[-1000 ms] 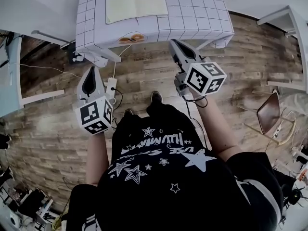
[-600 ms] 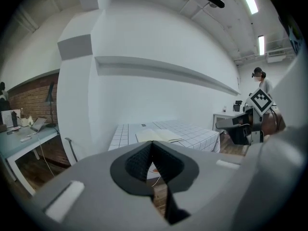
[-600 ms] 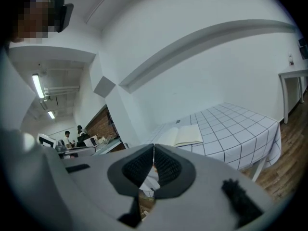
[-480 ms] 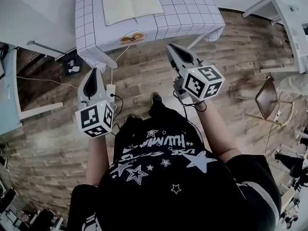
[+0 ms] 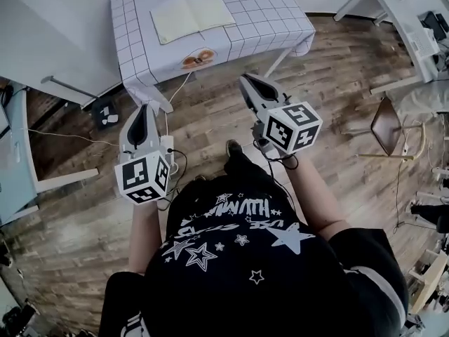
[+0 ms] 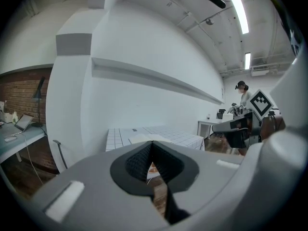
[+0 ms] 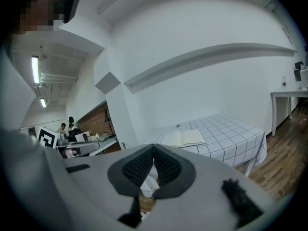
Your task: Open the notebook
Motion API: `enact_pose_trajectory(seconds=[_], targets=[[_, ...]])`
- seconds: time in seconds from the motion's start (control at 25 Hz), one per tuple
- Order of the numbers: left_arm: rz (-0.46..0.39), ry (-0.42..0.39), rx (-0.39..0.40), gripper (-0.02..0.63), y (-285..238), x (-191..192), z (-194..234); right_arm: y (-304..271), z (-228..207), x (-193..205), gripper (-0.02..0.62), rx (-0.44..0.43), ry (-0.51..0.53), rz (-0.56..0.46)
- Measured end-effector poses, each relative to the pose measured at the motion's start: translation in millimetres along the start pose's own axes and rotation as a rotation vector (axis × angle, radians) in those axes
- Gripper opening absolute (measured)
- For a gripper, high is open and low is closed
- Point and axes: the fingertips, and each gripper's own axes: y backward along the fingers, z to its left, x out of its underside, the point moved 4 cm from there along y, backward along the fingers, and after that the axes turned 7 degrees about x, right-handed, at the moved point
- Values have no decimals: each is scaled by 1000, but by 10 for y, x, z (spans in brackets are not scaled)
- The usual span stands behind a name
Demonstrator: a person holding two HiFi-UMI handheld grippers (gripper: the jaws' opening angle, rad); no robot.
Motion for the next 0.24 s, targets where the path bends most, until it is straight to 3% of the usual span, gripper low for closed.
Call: enact_pose_trajectory(seconds=[0.24], targets=[[-7,-11,43,9,287,-24,121,119,377,65,17,24,3,-11]])
